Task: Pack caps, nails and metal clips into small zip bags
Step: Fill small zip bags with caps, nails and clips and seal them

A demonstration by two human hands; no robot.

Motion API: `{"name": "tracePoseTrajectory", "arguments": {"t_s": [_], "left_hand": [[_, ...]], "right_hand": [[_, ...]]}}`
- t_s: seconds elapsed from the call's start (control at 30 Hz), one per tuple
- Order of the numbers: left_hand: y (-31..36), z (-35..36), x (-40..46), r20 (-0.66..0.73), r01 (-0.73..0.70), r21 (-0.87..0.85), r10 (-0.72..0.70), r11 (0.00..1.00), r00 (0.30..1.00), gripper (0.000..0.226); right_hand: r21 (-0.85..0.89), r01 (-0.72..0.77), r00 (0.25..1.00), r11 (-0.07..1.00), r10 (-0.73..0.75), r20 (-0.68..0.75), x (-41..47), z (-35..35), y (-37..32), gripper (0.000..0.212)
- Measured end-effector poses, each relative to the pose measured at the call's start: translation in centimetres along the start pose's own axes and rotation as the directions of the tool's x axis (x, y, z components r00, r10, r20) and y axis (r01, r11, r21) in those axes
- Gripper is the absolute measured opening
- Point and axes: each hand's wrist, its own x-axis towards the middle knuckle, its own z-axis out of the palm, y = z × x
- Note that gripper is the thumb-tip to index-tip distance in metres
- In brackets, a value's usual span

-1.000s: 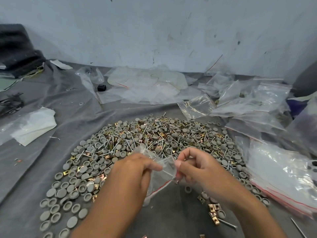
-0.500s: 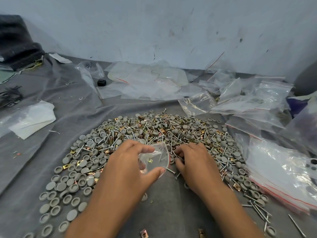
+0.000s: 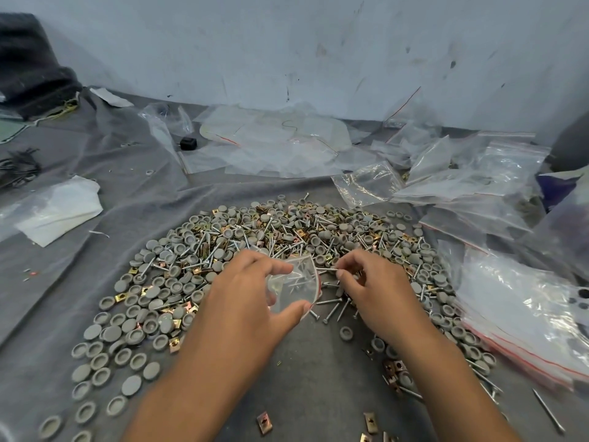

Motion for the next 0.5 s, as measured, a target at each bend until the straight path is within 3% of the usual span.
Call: {"name": "tracePoseTrajectory", "arguments": {"t_s": [0.17,0.5], "left_hand": [[-0.1,-0.1,0.2,-0.004,0.014,-0.001,-0.014,1.000,1.000,0.047],[-0.3,-0.2,0.3,-0.017,0.021,-0.004,-0.021,1.000,1.000,0.046]], "right_hand": [[-0.261,0.213,0.975,0.941,-0.187,0.122,-0.5,0.2,0.0,0.004],[-0.364,0.257,0.966,0.895,-0.236,0.103,-0.9,1.2,-1.5,0.005]]}}
